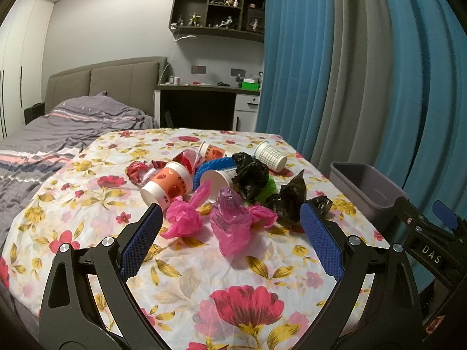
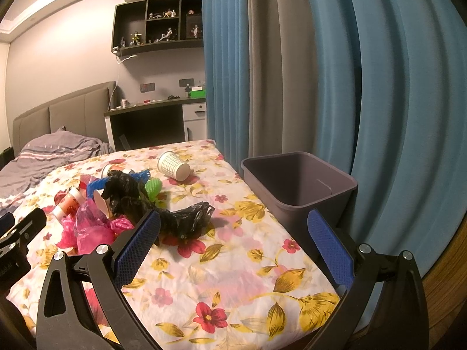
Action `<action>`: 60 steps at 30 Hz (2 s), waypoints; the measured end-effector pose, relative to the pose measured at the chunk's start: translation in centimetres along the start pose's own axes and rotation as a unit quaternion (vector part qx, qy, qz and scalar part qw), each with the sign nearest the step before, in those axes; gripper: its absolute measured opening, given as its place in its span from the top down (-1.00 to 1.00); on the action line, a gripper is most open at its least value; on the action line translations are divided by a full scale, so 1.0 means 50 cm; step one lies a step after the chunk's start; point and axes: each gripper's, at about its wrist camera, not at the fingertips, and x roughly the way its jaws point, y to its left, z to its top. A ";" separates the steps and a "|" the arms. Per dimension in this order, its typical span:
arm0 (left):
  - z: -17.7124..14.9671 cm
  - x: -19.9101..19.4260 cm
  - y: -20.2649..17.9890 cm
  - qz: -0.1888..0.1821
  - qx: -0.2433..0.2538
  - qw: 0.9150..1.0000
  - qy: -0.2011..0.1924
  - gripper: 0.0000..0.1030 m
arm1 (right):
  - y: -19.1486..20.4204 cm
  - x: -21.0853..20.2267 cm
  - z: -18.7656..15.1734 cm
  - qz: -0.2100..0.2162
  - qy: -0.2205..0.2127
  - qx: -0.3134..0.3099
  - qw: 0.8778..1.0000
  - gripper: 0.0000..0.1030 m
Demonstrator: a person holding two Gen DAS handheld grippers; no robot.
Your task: Collect trash
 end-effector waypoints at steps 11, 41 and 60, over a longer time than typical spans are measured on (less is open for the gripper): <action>0.001 0.000 0.000 0.000 -0.001 1.000 0.000 -0.82 | -0.002 0.002 0.004 0.000 -0.002 0.001 1.000 -0.90; -0.004 0.001 -0.005 -0.002 -0.001 1.000 0.003 -0.82 | -0.009 0.008 0.002 0.000 -0.002 0.006 1.000 -0.90; 0.000 0.033 0.108 0.061 -0.054 0.997 0.001 -0.82 | 0.110 0.139 -0.033 0.117 0.074 -0.042 0.990 -0.51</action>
